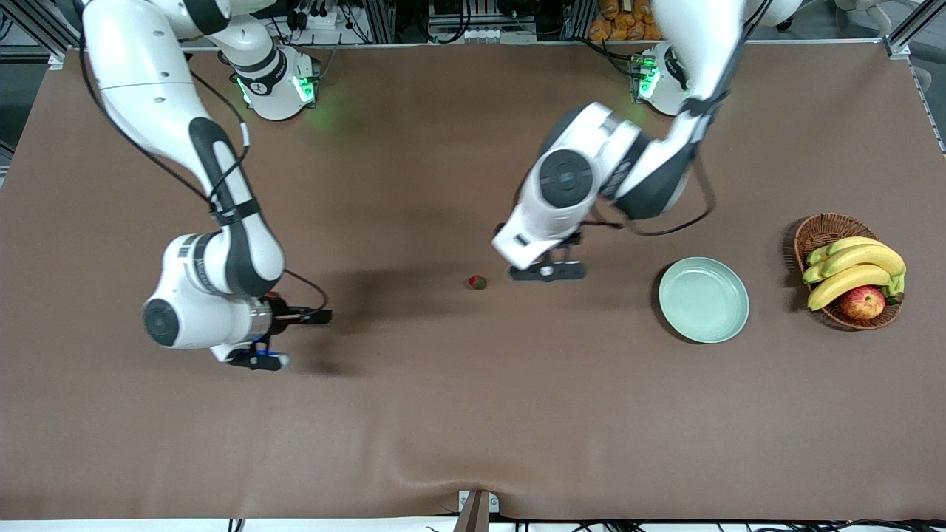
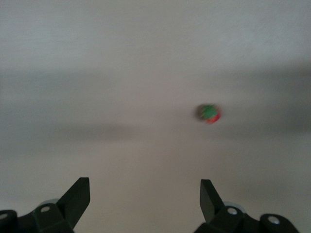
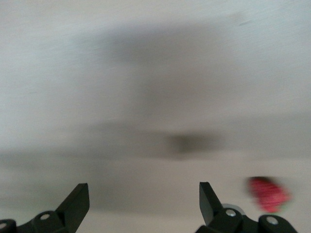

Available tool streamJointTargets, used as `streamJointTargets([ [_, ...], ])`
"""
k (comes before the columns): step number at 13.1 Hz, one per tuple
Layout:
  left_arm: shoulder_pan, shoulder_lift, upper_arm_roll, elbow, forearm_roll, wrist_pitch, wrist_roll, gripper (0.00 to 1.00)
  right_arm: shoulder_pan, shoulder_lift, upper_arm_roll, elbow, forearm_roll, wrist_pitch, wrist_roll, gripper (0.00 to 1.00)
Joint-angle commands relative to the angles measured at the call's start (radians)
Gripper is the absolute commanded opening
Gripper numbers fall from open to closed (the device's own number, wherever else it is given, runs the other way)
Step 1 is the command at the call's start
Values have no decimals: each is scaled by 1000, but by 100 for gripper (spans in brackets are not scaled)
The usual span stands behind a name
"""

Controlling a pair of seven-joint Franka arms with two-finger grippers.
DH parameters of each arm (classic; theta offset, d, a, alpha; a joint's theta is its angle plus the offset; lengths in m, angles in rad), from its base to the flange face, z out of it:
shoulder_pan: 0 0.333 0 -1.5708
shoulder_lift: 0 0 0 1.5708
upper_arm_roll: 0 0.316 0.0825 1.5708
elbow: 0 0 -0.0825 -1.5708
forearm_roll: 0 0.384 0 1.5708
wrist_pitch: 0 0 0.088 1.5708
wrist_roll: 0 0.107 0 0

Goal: Collect all strawberries into plate
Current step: 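Grasp the set-down strawberry with the left gripper while the right gripper grasps another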

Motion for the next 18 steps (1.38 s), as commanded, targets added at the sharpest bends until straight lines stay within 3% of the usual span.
streamJointTargets([
  [1, -44, 116, 15, 54, -2, 158, -131, 100, -37, 1, 9, -16, -131, 38, -48, 100],
  [4, -90, 210, 16, 54, -1, 358, -380, 100, -37, 13, 9, -50, -200, 52, -53, 100],
  [6, -108, 239, 16, 51, 8, 382, -490, 100, -44, 22, 9, -65, -243, 51, -65, 100],
  [10, -118, 271, 18, 43, 24, 383, -638, 98, -51, 21, 9, -119, -243, 38, -87, 100],
  [14, -118, 297, 18, 46, 27, 385, -713, 93, -53, 18, 9, -127, -243, -18, -88, 64],
  [16, -118, 308, 18, 48, 27, 386, -732, 84, -53, 18, 9, -124, -245, -17, -90, 37],
  [17, -118, 310, 18, 48, 27, 389, -732, 73, -53, 18, 9, -121, -245, -11, -90, 25],
  [18, -118, 310, 18, 48, 27, 389, -732, 54, -53, 18, 9, -107, -245, -9, -90, 19],
])
